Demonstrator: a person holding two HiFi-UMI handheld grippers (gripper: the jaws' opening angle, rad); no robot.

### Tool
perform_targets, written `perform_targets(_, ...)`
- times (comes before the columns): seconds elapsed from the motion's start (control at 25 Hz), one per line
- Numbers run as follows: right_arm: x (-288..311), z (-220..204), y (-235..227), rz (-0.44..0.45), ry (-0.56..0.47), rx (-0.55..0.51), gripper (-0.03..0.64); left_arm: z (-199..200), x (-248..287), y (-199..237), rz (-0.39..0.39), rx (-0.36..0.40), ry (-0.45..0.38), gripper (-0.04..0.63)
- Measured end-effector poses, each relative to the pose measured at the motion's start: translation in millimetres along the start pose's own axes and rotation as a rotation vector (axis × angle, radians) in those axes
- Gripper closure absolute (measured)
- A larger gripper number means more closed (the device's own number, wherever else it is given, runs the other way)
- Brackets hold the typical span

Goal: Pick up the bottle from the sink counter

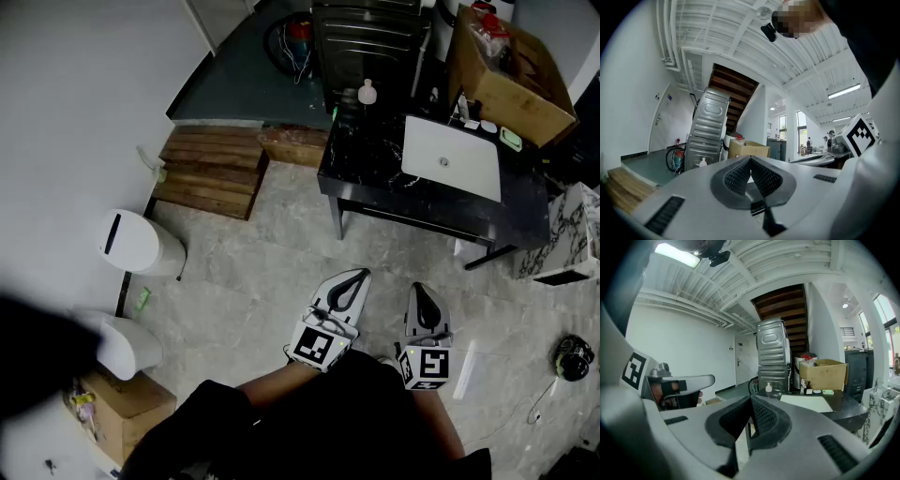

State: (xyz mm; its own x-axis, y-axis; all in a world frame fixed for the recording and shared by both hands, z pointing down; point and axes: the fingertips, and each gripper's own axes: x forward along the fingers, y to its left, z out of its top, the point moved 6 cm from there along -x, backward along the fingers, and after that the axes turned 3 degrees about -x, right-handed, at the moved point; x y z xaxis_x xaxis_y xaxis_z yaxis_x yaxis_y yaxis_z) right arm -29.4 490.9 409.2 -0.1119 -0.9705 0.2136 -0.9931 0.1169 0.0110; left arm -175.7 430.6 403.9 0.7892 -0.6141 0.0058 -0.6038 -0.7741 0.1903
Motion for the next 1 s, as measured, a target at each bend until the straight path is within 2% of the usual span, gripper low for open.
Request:
perform_targets(0.12,22,1,1,0.019,0.0,-0.009,0.58,-2,8,21,0.022,0.018,0.002,0.58)
perform_targets(0.24,42,-2,1,0.047,0.014,0.086,0.58,-5,10,39,0.027,0.028,0.012,0.58)
perform_targets(0.32,52,0,1,0.04,0.016,0.11,0.578,-1,9,50,0.026,0.033,0.003,0.58)
perform_targets(0.44,67,10,4,0.018,0.0,0.074,0.578,3,8,69,0.035,0.035,-0.002,0.58)
perform_targets(0.6,89,20,8,0.002,-0.027,0.049,0.578,6,8,95,0.055,-0.008,-0.007,0.58)
perform_targets(0.76,109,23,16,0.031,0.01,-0.007,0.578,9,8,117,0.054,-0.024,-0.019,0.58)
perform_targets(1.0,130,15,19,0.057,0.072,0.014,0.578,10,16,142,0.031,-0.041,-0.049,0.58)
